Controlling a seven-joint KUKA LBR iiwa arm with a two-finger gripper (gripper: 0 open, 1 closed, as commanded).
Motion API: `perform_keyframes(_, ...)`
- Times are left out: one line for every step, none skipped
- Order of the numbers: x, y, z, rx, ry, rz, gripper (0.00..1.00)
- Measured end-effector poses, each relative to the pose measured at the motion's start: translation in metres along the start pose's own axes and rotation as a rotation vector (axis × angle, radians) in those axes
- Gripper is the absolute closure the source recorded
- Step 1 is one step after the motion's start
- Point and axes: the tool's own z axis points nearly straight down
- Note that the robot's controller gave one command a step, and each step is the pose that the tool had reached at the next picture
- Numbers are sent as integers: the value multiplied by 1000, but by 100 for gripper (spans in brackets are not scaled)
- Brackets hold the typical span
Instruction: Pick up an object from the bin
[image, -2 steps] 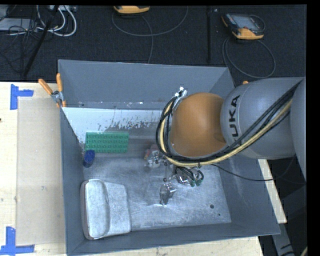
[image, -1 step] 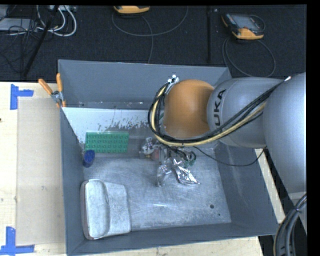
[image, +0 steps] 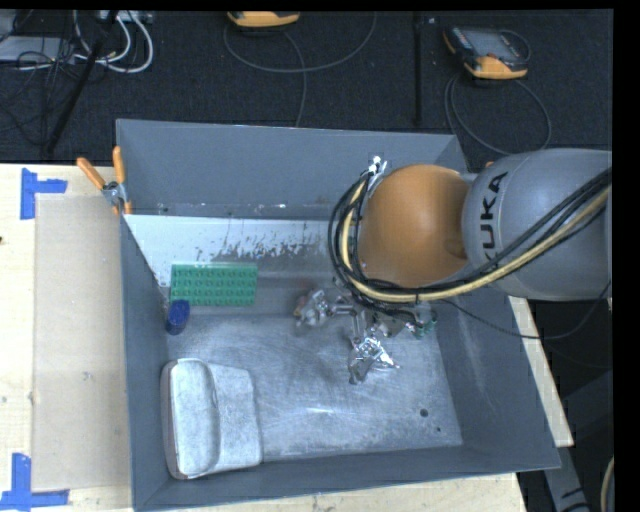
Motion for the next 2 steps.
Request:
perform_keyframes(0,0,1,-2,0,4,100)
perform_keyframes(0,1,1,-3,0,5,0)
